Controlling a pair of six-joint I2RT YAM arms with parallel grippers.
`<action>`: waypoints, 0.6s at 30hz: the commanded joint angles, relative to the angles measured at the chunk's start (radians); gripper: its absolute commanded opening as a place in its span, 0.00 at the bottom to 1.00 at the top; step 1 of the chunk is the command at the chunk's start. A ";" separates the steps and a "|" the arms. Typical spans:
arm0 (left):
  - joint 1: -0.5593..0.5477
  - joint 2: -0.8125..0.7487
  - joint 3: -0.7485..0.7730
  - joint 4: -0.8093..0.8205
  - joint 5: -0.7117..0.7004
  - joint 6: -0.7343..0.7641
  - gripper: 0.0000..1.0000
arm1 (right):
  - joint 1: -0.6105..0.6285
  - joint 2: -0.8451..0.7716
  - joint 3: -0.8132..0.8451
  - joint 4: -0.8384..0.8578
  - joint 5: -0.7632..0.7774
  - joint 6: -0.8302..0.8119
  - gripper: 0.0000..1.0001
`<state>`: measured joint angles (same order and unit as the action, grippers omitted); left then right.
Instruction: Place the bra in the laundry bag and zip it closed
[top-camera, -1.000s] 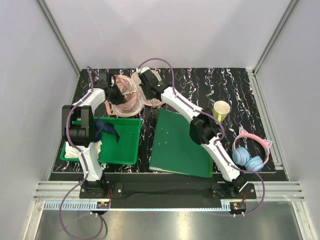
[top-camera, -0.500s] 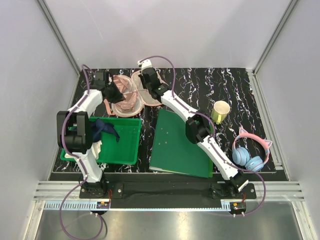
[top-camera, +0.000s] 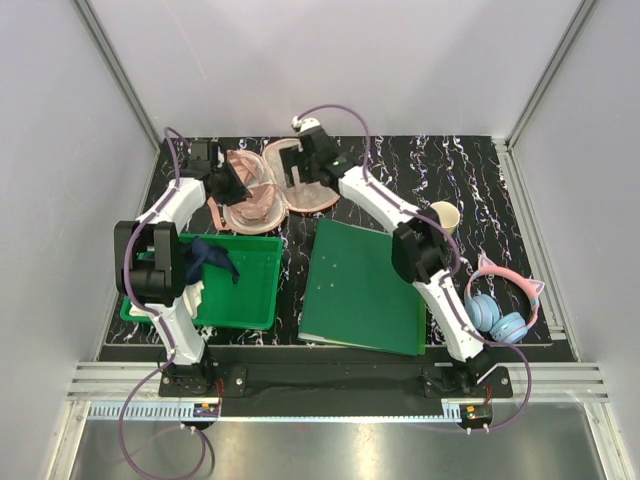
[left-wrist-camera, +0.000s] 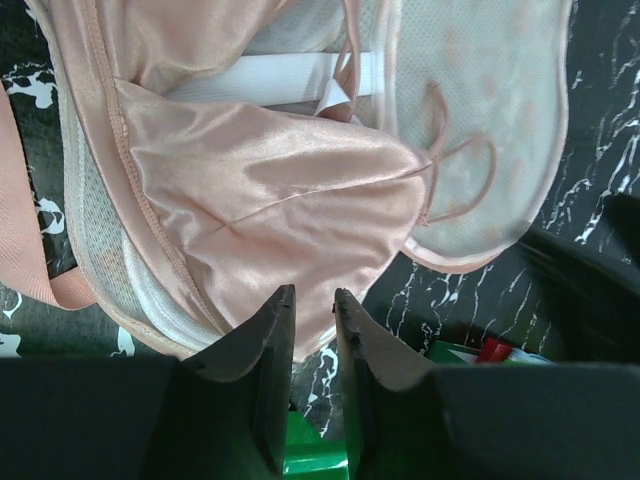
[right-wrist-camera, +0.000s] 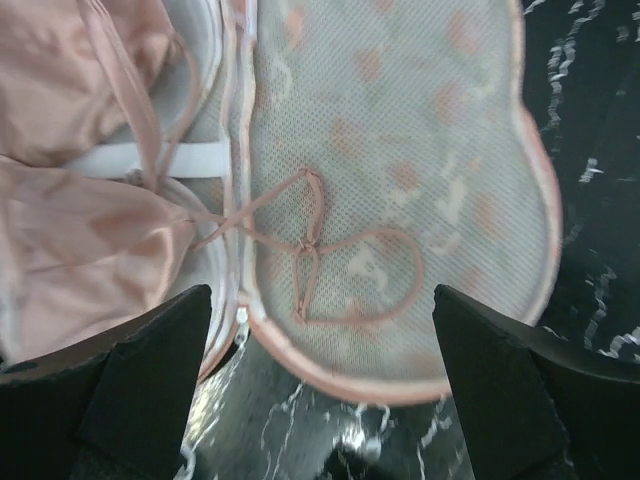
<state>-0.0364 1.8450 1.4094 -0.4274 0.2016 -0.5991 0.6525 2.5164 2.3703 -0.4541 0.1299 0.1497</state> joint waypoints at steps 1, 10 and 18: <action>0.000 0.023 0.042 0.012 -0.001 0.002 0.26 | -0.128 -0.168 -0.055 -0.080 -0.094 0.186 0.95; -0.011 0.017 0.094 0.006 0.084 0.025 0.27 | -0.243 0.038 0.121 -0.164 -0.319 0.254 0.88; -0.042 -0.067 0.037 0.009 0.084 0.054 0.36 | -0.248 0.091 0.049 -0.181 -0.335 0.336 0.62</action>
<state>-0.0631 1.8771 1.4628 -0.4400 0.2550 -0.5755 0.3820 2.6244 2.4367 -0.6144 -0.1562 0.4294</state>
